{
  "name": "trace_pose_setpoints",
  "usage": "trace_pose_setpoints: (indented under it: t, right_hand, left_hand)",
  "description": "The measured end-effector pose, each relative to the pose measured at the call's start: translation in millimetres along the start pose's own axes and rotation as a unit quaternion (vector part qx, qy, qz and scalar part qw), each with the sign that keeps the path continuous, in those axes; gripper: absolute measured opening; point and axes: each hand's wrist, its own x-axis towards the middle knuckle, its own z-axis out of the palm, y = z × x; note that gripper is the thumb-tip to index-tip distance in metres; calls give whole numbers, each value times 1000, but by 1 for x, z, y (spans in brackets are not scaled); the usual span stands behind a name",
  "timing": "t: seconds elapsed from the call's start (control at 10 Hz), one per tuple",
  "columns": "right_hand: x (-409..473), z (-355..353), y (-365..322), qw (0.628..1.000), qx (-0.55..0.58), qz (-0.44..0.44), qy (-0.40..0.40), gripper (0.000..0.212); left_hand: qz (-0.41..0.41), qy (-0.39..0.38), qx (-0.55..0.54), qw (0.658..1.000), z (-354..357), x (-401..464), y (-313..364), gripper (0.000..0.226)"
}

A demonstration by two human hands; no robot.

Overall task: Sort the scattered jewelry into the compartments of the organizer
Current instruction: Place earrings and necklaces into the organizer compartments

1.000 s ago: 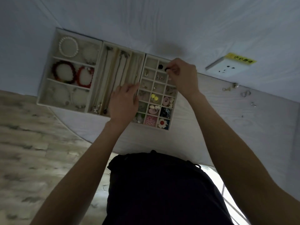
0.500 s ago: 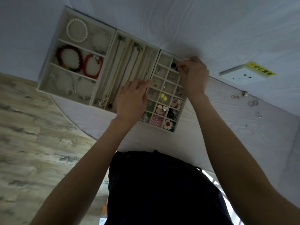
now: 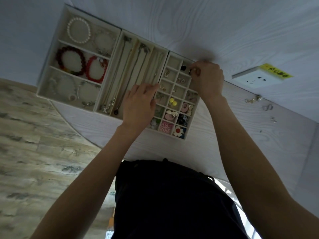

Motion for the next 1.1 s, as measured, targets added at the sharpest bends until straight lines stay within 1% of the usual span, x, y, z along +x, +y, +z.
trace_pose_setpoints:
  t: [0.2,0.3,0.5,0.7,0.8,0.9,1.0,1.1]
  right_hand:
    - [12,2,-4,998,-29,-17,-44,20]
    - [12,3,-5,999,-19,0,-38,19]
    - [8,5,-5,999,37,34,-21,20]
    - [5,5,-7,999,-22,34,-9,24]
    - [9,5,-10,998,-57,17,-14,24]
    - [12,4,-12,991,-130,-17,-31,22]
    - [16,4,-15,985,-162,-38,-44,20]
    - [17,3,-14,991,-126,-30,-41,22]
  left_hand:
    - [0,3,-5,1000,0,0,0,43]
    - [0,3,-1,1000,0,0,-1,42]
    - [-2,4,-8,1000,1,0,-1,43]
    - [-3,4,-12,1000,2,0,-1,43]
    - [-3,-1,-11,1000,1,0,-1,44]
    - [-3,-7,-13,1000,0,0,-1,44]
    - [-2,-9,-12,1000,0,1,-2,44]
    - [-1,-5,-14,1000,1,0,-2,44]
